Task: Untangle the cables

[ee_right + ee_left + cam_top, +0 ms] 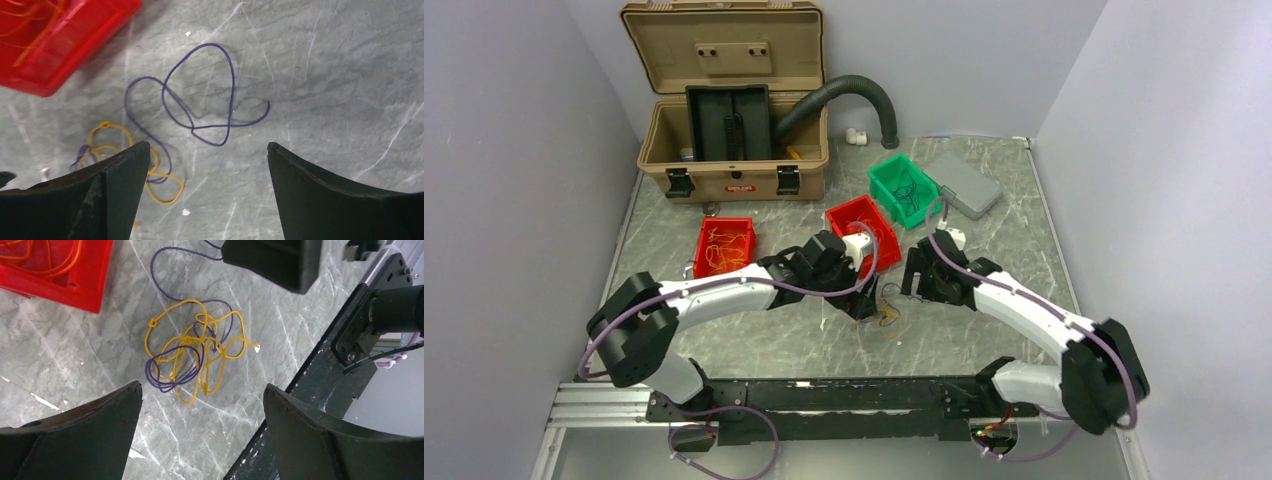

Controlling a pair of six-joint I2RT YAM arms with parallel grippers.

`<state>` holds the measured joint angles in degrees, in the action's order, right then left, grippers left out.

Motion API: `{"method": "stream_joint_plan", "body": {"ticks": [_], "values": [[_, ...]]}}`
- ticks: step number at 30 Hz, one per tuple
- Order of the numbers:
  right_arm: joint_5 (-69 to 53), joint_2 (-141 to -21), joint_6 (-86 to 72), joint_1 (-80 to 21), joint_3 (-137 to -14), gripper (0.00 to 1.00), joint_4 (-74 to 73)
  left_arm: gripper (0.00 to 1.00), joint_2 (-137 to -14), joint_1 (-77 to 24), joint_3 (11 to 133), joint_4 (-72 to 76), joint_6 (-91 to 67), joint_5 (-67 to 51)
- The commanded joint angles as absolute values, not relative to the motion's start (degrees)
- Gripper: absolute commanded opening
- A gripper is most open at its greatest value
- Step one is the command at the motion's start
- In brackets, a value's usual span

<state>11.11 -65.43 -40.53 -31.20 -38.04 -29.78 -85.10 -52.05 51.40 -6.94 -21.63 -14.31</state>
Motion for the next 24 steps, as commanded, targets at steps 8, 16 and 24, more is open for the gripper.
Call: {"method": "stream_joint_plan", "body": {"ticks": [8,16,24], "values": [[13.3,-81.1,-34.3,-31.6,-42.9,0.68,-22.6,0.85,-91.7,-54.0,55.5,-3.6,-21.6,-14.0],[12.6,-82.6,-34.8,-31.6,-42.0,0.0,-21.1,0.64,-94.5,-55.4,56.3,-3.4,-21.4,-13.5],[14.2,-78.0,-36.5,-30.7,-42.5,0.0,-24.3,0.0,-93.6,-55.2,57.6,-9.5,-21.5,-6.6]]}}
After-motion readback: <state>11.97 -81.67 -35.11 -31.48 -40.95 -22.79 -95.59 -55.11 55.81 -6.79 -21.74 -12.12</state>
